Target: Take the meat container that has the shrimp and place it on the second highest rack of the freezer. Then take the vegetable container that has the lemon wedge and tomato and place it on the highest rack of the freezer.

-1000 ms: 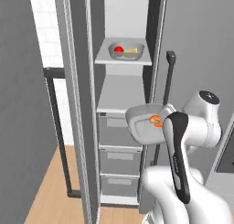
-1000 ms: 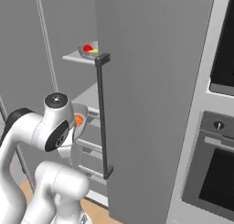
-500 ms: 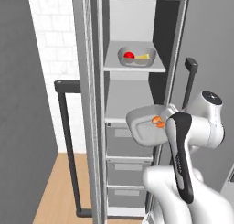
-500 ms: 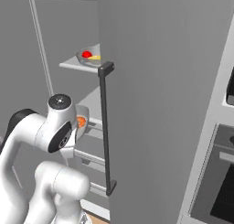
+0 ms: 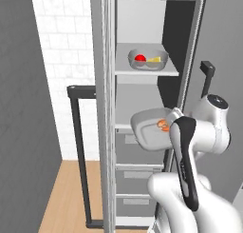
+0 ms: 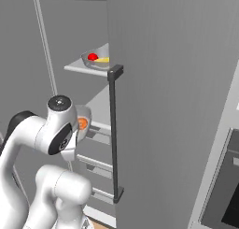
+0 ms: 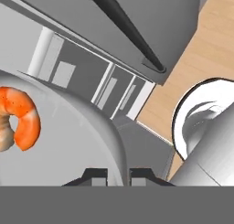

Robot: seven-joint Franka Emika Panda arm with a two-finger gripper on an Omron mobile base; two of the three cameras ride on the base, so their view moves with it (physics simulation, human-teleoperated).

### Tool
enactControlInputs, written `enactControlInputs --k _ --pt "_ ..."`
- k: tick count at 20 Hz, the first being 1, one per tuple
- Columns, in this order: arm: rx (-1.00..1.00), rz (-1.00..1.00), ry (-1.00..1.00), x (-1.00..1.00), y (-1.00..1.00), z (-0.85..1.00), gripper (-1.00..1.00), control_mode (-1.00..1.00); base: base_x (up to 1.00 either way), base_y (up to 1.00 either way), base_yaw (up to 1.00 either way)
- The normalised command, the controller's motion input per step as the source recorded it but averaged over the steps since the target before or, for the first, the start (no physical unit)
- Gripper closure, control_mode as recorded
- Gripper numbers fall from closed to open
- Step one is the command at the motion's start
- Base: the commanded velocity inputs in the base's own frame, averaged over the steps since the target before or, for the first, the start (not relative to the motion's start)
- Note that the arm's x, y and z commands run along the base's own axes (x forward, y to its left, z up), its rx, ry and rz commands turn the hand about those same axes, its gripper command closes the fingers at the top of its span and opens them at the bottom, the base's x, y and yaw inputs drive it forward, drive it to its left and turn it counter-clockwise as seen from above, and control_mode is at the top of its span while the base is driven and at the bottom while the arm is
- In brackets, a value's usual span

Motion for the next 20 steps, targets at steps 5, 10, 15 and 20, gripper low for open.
enactControlInputs --k 5,10,15,20 --pt "-0.10 -0.17 0.00 0.84 0.16 0.00 1.00 -1.00 0.00 0.00 0.00" --pt "-0.01 -0.24 0.00 0.87 -0.08 0.00 1.00 -1.00 0.00 0.00 0.00" --pt "0.00 -0.01 0.00 0.46 -0.09 0.00 1.00 -1.00 0.00 0.00 0.00" --pt "0.00 -0.04 0.00 0.70 0.00 -0.06 1.00 -1.00 0.00 0.00 0.00"
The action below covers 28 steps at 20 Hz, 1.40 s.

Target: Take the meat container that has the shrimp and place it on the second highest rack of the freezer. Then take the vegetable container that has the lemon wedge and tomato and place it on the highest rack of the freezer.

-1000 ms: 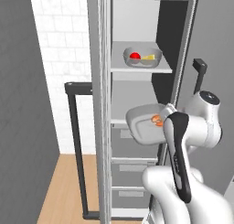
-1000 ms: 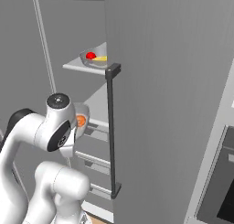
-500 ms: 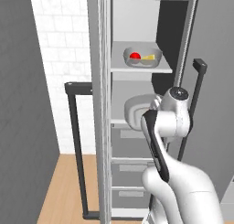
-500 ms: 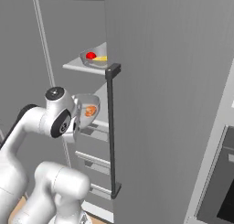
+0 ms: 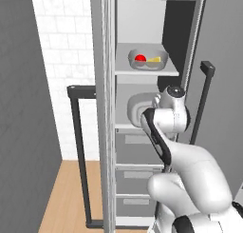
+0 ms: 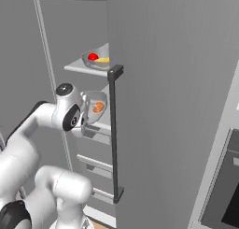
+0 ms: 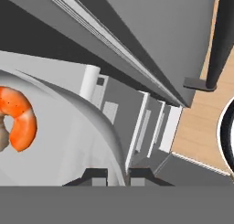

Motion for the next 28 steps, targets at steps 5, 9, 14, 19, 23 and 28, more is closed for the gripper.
enactControlInputs --k 5,9,14,19,23,28 --pt "0.00 -0.02 0.00 0.57 0.00 -0.59 1.00 -1.00 0.00 0.00 0.00" --pt "0.00 -0.03 0.00 0.78 0.00 -0.35 1.00 -1.00 0.00 0.00 0.00" --pt "0.00 -0.08 0.00 0.88 -0.07 -0.01 1.00 -1.00 0.00 0.00 0.00" --pt "0.00 -0.09 0.00 0.86 -0.19 -0.02 1.00 -1.00 0.00 0.00 0.00" --pt "0.00 -0.06 0.00 0.63 -0.16 -0.16 1.00 -1.00 0.00 0.00 0.00" --pt "0.00 0.00 0.00 0.02 -0.01 -0.01 -1.00 -1.00 0.00 0.00 0.00"
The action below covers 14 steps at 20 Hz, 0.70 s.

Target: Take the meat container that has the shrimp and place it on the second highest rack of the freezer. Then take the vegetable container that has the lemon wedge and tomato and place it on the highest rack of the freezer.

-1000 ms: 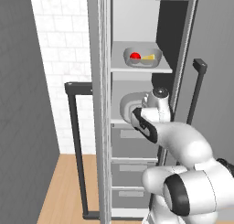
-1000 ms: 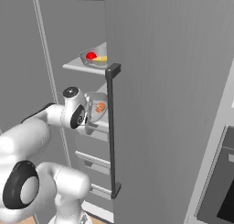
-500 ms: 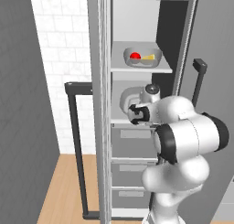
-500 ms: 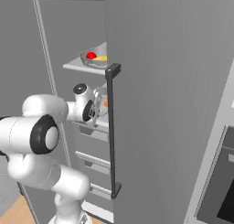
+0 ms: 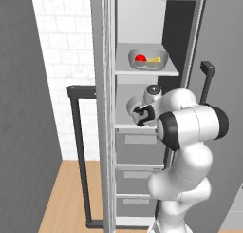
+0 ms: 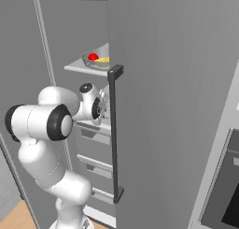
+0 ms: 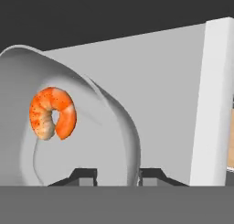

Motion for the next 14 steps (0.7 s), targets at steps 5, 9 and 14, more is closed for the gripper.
enactControlInputs --k 5,9,14 --pt "-0.02 -0.04 -0.18 -0.53 0.08 0.14 -1.00 -1.00 0.00 0.00 0.00" --pt "0.00 -0.17 -0.25 -1.00 0.33 0.70 -1.00 -1.00 0.00 0.00 0.00" --pt "0.03 -0.23 -0.16 -1.00 0.33 0.99 -1.00 -1.00 0.00 0.00 0.00"
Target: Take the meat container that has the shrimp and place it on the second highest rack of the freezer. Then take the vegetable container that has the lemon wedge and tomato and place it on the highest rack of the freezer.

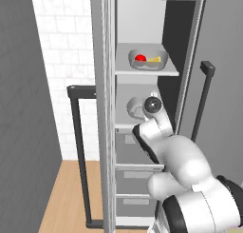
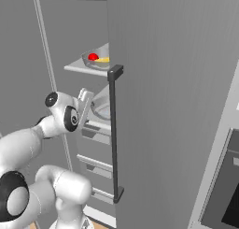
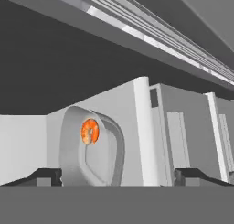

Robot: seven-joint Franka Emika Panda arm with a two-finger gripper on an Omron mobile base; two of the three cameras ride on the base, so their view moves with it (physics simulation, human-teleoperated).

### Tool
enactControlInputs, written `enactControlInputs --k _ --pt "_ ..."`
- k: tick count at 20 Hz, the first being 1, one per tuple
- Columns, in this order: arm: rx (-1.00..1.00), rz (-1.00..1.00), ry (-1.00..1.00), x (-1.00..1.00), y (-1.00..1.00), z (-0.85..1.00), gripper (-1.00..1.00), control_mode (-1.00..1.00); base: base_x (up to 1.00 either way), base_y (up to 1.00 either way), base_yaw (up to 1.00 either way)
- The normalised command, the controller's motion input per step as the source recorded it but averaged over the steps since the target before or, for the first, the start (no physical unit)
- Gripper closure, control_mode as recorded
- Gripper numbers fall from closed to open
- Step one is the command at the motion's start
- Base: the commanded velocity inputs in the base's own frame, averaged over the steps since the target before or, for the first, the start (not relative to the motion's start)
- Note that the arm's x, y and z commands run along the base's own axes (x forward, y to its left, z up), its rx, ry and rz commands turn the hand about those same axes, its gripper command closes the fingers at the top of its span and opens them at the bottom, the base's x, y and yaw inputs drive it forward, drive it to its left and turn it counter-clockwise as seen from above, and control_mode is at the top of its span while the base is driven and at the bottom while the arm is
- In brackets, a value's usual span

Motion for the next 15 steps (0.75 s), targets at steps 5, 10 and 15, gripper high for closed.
enactControlInputs --k 5,10,15 --pt "0.12 -0.27 -0.03 -1.00 0.14 1.00 -1.00 -1.00 0.00 0.00 0.00" --pt "0.24 -0.21 0.00 -1.00 -0.08 0.99 -1.00 -1.00 0.00 0.00 0.00" --pt "0.28 -0.10 0.00 -1.00 -0.31 0.84 -1.00 -1.00 0.00 0.00 0.00"
